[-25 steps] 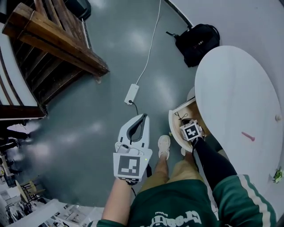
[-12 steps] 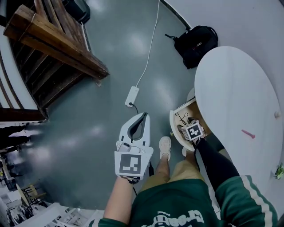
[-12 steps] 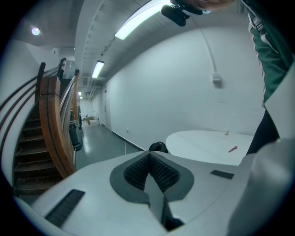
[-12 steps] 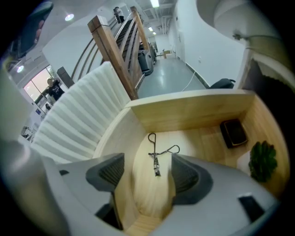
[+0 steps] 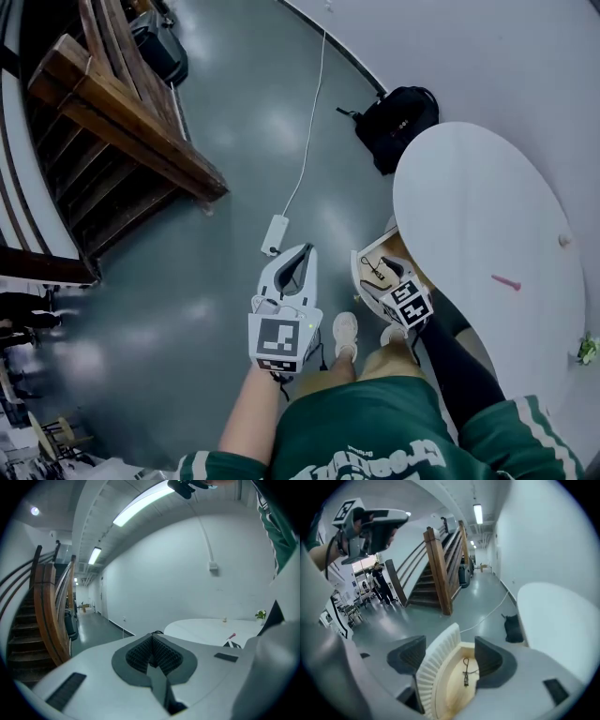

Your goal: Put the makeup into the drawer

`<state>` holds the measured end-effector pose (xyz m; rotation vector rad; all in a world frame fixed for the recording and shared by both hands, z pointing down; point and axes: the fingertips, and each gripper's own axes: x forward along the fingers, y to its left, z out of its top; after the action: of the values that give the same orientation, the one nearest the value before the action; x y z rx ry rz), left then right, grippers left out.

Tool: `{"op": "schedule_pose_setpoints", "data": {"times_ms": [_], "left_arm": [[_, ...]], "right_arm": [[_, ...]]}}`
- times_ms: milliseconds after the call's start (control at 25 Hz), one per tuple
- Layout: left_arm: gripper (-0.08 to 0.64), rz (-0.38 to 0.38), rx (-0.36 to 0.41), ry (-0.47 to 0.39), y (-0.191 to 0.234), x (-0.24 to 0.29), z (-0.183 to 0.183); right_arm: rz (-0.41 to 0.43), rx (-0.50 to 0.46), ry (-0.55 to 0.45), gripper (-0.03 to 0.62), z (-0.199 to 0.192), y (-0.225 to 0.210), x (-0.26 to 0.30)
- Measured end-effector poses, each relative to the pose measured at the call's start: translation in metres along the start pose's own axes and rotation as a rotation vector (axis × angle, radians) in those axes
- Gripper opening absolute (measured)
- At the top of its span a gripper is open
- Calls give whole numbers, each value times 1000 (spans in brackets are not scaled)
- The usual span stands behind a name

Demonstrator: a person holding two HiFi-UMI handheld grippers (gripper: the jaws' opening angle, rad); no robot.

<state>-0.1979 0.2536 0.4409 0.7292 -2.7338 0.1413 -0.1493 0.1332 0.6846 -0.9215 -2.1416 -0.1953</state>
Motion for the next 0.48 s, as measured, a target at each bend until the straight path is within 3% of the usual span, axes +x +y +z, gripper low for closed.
{"op": "schedule_pose_setpoints", "data": {"times_ms": [280,480], "left_arm": [[0,-15,11,-66,4,-8,39],[0,-18,88,-122,-1,-11,81]], "right_arm": [[-154,-56,-317,334,121,-5,-94],[-261,-94,-547,334,207,-11,-173]]}}
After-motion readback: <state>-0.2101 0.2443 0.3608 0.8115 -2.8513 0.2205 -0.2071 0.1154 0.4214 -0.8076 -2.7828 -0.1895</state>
